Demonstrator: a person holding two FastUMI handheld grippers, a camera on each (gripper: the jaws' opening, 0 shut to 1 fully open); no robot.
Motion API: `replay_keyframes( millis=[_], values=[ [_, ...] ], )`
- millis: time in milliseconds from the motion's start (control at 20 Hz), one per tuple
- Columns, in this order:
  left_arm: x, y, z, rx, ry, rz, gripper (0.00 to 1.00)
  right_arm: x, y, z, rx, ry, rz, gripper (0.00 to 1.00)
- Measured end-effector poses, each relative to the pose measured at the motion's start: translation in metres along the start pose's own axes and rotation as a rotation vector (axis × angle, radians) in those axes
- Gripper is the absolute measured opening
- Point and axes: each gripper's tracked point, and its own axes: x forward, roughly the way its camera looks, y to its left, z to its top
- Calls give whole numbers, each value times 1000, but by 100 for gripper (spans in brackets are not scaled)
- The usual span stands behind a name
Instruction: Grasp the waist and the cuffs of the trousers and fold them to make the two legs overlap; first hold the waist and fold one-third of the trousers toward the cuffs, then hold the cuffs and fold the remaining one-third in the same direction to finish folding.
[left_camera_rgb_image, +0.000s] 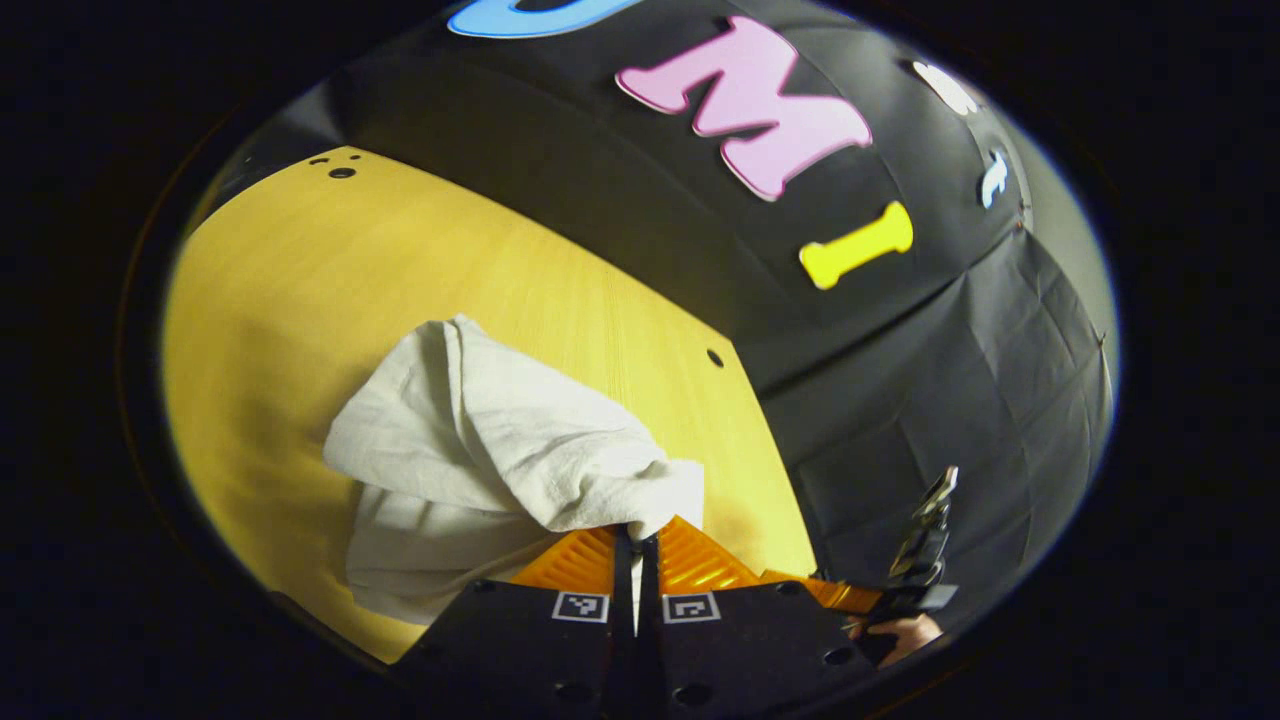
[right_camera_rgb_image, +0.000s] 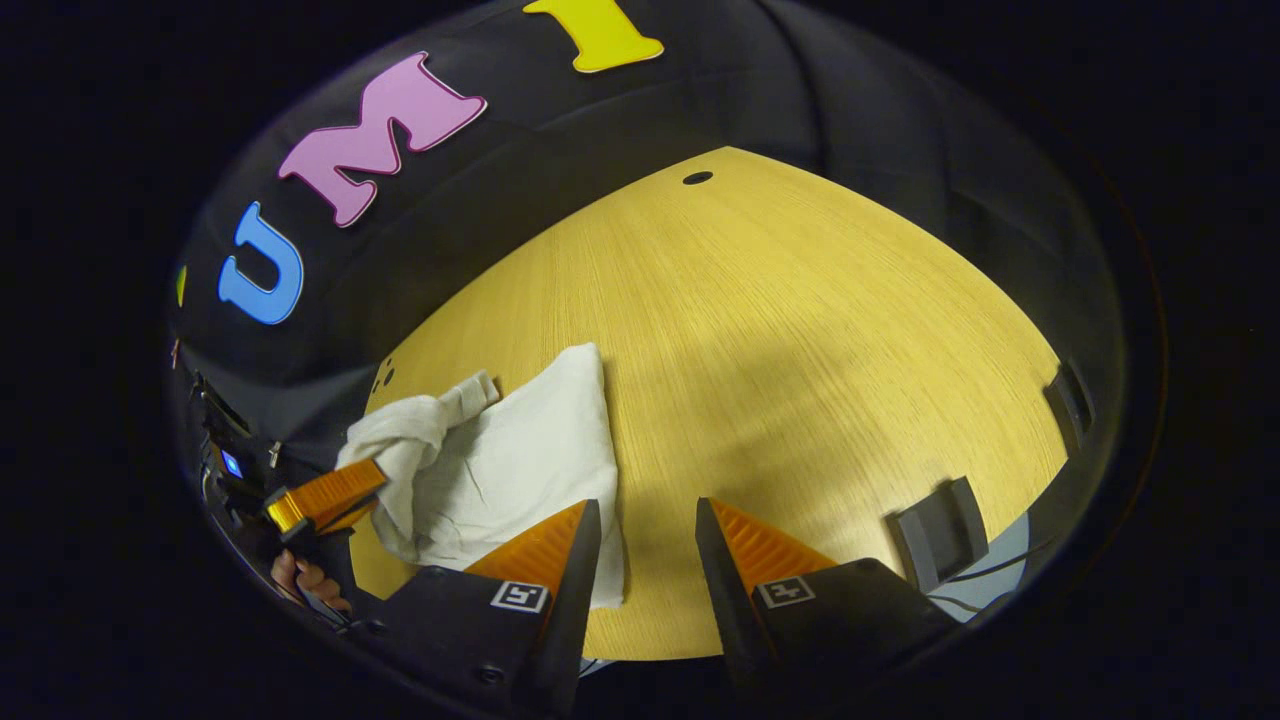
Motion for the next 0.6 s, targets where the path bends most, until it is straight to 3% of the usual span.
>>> replay_keyframes(
  millis=[300,500,600],
  values=[
    [14,8,-23,7,144,32,10,-4,-12,1,31,-2,8,60],
    [15,13,-15,-90,207,45,15,-6,-13,4,26,-4,27,60],
    [17,16,-6,-176,203,30,24,-6,-9,7,11,-4,35,60]
  ],
)
